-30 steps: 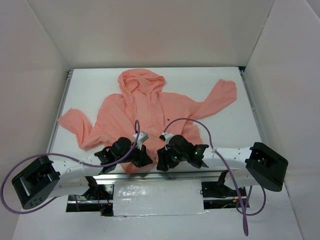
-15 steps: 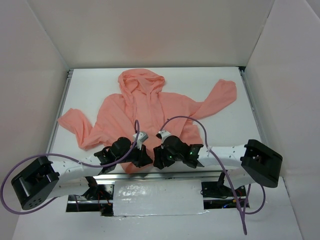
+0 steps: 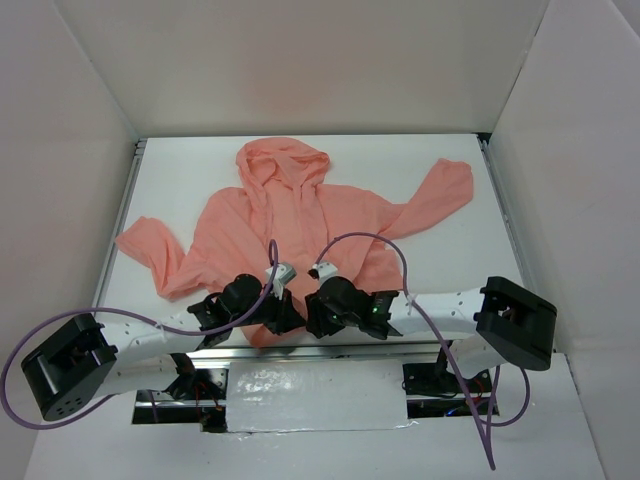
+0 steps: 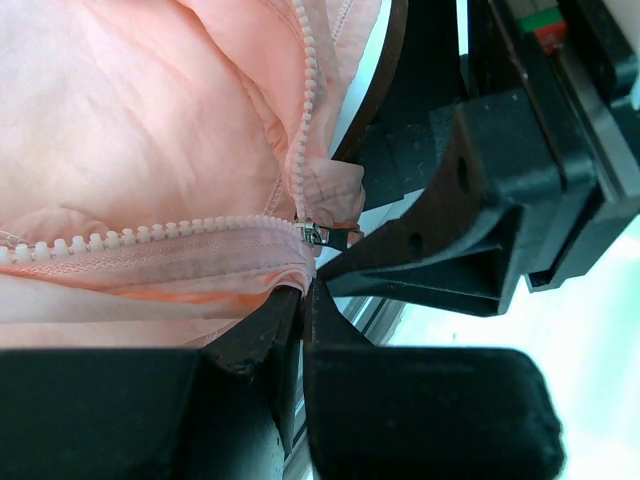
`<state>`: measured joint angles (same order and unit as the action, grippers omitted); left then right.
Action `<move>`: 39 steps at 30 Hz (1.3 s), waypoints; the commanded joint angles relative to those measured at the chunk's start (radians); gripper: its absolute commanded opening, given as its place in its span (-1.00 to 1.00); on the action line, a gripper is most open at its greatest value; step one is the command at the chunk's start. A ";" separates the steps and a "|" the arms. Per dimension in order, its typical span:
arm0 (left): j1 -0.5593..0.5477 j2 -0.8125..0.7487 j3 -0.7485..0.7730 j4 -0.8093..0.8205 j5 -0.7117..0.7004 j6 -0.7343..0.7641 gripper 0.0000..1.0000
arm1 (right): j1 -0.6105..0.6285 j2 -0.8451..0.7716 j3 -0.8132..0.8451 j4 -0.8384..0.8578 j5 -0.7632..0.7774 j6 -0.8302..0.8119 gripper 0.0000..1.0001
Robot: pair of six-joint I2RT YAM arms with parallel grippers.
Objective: Zip up the jacket
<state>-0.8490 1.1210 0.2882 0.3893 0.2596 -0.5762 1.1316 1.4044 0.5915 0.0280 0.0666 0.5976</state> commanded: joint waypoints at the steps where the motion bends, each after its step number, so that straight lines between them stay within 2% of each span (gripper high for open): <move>1: -0.004 -0.020 0.031 0.040 0.013 0.021 -1.00 | 0.019 0.010 0.033 -0.020 0.073 0.050 -0.11; 6: -0.004 -0.021 0.029 0.045 0.017 0.021 -1.00 | 0.040 -0.001 0.024 -0.046 0.117 0.080 -0.16; 12: -0.004 -0.026 0.031 0.040 0.013 0.021 -1.00 | 0.063 0.007 0.031 -0.094 0.151 0.126 -0.13; 22: -0.005 -0.023 0.032 0.040 0.018 0.022 -1.00 | 0.094 -0.031 0.002 -0.051 0.240 0.168 -0.23; 33: -0.004 -0.027 0.034 0.037 0.018 0.022 -1.00 | 0.123 -0.027 0.019 -0.121 0.320 0.246 -0.44; 36: -0.004 -0.023 0.035 0.036 0.018 0.022 -1.00 | 0.138 -0.036 0.022 -0.146 0.338 0.280 -0.55; 37: -0.004 -0.024 0.035 0.036 0.018 0.022 -1.00 | 0.155 -0.039 0.021 -0.151 0.349 0.292 -0.71; 39: -0.005 -0.024 0.034 0.036 0.018 0.022 -1.00 | 0.172 -0.050 0.019 -0.152 0.358 0.297 -0.79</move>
<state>-0.8490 1.1149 0.2882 0.3893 0.2607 -0.5762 1.2762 1.3937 0.5892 -0.0975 0.3664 0.8532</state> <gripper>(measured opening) 0.148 0.119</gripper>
